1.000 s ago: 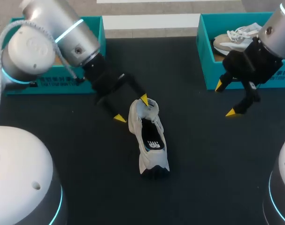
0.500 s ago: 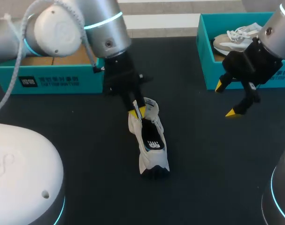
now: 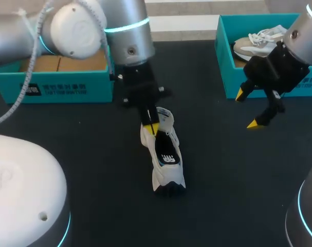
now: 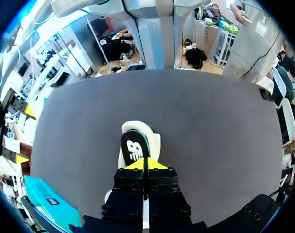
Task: Take the shoe out of the shoebox, open the shoe tongue, remove and reinsert the insole, then place the shoe into the shoebox
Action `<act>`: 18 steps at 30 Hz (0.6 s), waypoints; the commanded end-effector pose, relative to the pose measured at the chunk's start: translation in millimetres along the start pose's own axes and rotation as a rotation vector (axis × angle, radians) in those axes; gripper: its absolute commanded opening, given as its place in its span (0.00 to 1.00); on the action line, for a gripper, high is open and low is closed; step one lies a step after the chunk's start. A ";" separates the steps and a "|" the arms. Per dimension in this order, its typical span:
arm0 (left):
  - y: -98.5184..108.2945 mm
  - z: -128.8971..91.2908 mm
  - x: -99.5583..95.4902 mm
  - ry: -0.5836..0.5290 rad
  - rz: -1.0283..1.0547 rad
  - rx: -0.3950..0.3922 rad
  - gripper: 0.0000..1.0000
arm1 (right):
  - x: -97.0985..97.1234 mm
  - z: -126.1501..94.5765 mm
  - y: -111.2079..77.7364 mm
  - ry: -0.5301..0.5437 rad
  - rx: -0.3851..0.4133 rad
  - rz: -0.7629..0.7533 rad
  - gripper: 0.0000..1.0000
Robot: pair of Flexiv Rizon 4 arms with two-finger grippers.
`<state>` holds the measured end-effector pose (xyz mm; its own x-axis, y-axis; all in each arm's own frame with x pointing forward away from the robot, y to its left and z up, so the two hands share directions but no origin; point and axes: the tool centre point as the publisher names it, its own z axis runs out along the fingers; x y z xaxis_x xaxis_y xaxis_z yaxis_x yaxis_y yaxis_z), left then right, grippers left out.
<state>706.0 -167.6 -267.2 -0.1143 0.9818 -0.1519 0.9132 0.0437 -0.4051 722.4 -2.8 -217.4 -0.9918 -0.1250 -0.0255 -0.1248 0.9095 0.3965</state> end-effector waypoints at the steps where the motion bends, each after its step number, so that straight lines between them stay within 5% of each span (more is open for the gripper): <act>1: 4.9 25.3 -18.9 0.063 0.016 0.007 0.00 | -0.5 0.7 -0.4 0.001 0.001 0.001 1.00; 18: 23.8 79.2 -12.5 0.116 0.034 -0.056 0.00 | -0.5 0.7 -0.4 0.001 0.001 0.001 1.00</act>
<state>700.3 -191.1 -335.9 -0.0242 0.9983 -0.0522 0.9338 0.0039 -0.3577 722.0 -3.2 -217.3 -0.9918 -0.1252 -0.0258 -0.1251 0.9091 0.3974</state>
